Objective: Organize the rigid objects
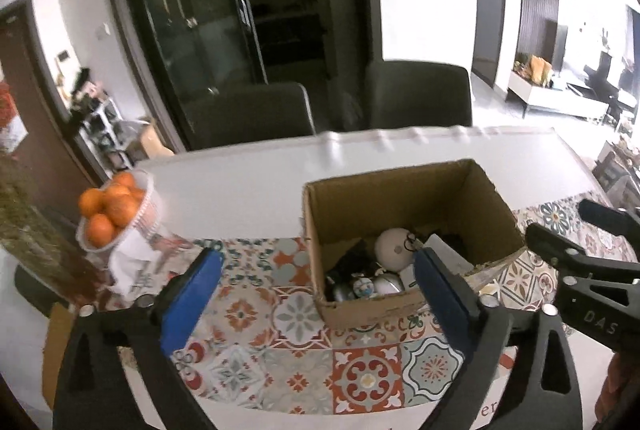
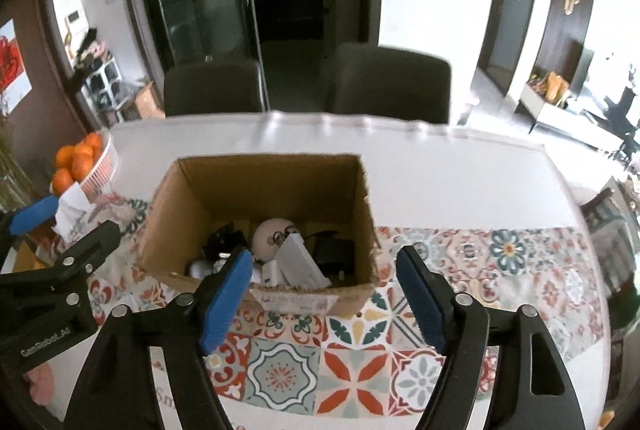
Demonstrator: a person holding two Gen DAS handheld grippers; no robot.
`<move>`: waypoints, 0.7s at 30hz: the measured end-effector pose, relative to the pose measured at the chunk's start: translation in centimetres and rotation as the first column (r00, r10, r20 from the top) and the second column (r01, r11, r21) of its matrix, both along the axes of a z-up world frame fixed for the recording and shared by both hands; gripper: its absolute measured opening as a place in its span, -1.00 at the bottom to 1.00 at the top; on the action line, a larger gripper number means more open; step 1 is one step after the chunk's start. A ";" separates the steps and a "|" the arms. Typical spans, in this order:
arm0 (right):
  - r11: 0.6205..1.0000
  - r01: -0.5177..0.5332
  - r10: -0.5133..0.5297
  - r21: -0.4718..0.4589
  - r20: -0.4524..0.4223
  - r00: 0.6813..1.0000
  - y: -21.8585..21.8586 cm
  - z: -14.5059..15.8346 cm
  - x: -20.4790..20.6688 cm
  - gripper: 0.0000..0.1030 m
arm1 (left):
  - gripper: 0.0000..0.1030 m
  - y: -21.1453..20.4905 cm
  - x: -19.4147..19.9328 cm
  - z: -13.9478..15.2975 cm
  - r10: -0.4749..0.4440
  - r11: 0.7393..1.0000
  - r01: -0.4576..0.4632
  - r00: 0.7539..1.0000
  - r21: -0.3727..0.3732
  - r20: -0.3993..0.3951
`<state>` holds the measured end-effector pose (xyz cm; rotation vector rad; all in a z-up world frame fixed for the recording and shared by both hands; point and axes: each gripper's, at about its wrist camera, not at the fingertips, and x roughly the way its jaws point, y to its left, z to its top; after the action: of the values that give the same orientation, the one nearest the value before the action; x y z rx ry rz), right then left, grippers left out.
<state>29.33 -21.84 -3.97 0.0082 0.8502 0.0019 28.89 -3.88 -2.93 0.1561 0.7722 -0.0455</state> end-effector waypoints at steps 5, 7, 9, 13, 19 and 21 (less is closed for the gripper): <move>0.999 0.036 -0.034 -0.022 0.092 0.995 0.2 2.6 -3.6 0.66 | 1.00 0.3 -3.5 2.4 0.015 1.000 -0.013 0.998 -0.020 0.066; 0.999 0.041 -0.038 -0.021 0.124 0.992 0.2 3.5 -5.1 0.71 | 1.00 0.4 -4.6 3.0 0.014 1.000 -0.012 0.996 -0.021 0.087; 0.998 0.048 -0.044 -0.028 0.150 0.988 0.3 4.3 -6.5 0.76 | 1.00 0.4 -5.9 3.6 0.008 1.000 -0.007 0.994 -0.011 0.112; 0.998 0.054 -0.045 -0.041 0.190 0.981 0.5 5.5 -8.8 0.78 | 1.00 0.6 -8.3 4.4 0.013 1.000 -0.013 0.988 -0.001 0.154; 0.998 0.056 -0.046 -0.036 0.230 0.972 1.0 6.6 -12.2 0.79 | 1.00 0.9 -11.3 5.6 0.016 1.000 -0.019 0.977 0.010 0.214; 0.997 0.061 -0.049 -0.039 0.245 0.968 1.1 6.9 -13.2 0.79 | 1.00 0.9 -12.3 6.0 0.017 1.000 -0.019 0.973 0.007 0.230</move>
<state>16.13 -20.76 2.95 -0.0117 0.6030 -0.0676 16.56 -2.96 3.04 0.1596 0.5421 -0.0061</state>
